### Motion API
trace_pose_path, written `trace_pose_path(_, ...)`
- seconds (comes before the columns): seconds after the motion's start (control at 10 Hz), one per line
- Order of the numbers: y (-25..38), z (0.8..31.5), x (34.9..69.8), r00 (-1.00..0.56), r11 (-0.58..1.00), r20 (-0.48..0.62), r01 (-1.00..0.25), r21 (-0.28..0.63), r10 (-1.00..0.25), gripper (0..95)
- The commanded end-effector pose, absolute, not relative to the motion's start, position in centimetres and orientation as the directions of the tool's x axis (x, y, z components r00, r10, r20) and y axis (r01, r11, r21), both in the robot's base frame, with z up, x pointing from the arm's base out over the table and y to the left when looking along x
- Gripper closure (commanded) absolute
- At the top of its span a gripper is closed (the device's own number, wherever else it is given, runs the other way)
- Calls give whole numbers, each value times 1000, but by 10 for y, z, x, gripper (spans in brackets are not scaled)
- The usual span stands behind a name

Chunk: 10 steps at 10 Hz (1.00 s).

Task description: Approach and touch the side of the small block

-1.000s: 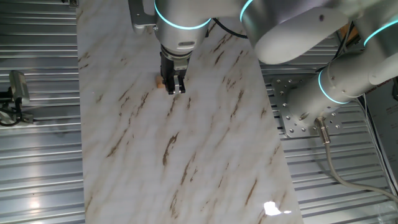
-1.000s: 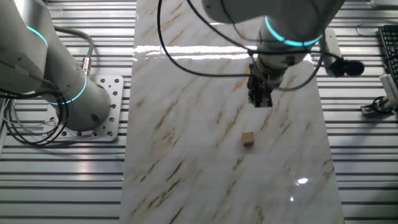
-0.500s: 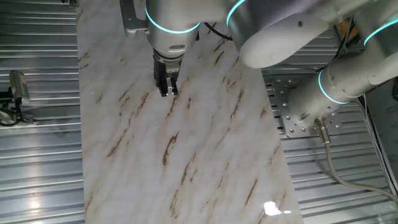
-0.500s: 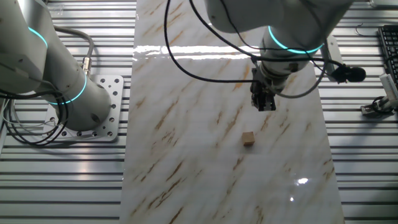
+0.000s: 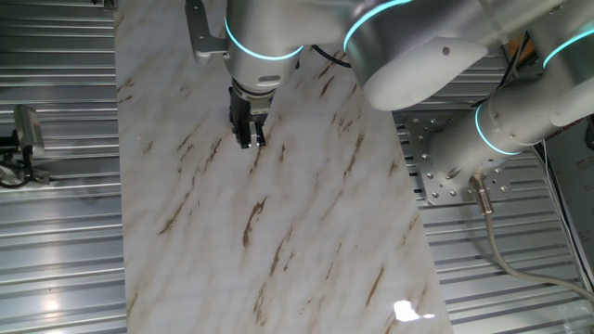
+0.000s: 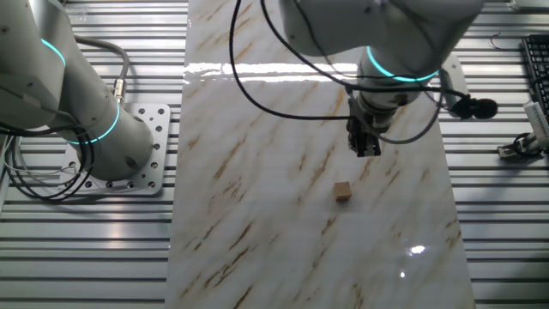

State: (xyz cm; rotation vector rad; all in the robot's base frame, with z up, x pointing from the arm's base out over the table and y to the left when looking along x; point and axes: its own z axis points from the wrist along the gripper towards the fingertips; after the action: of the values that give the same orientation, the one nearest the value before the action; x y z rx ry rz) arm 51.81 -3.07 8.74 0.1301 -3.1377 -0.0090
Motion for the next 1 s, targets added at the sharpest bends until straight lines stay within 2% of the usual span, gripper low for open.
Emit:
trace_pose_path(0.1, -30, 88, 519, -997, 997, 15, -81, 6, -81, 950)
trace_pose_path(1.0, -30, 88, 519, -986, 987, 26, -163, 18, -163, 950)
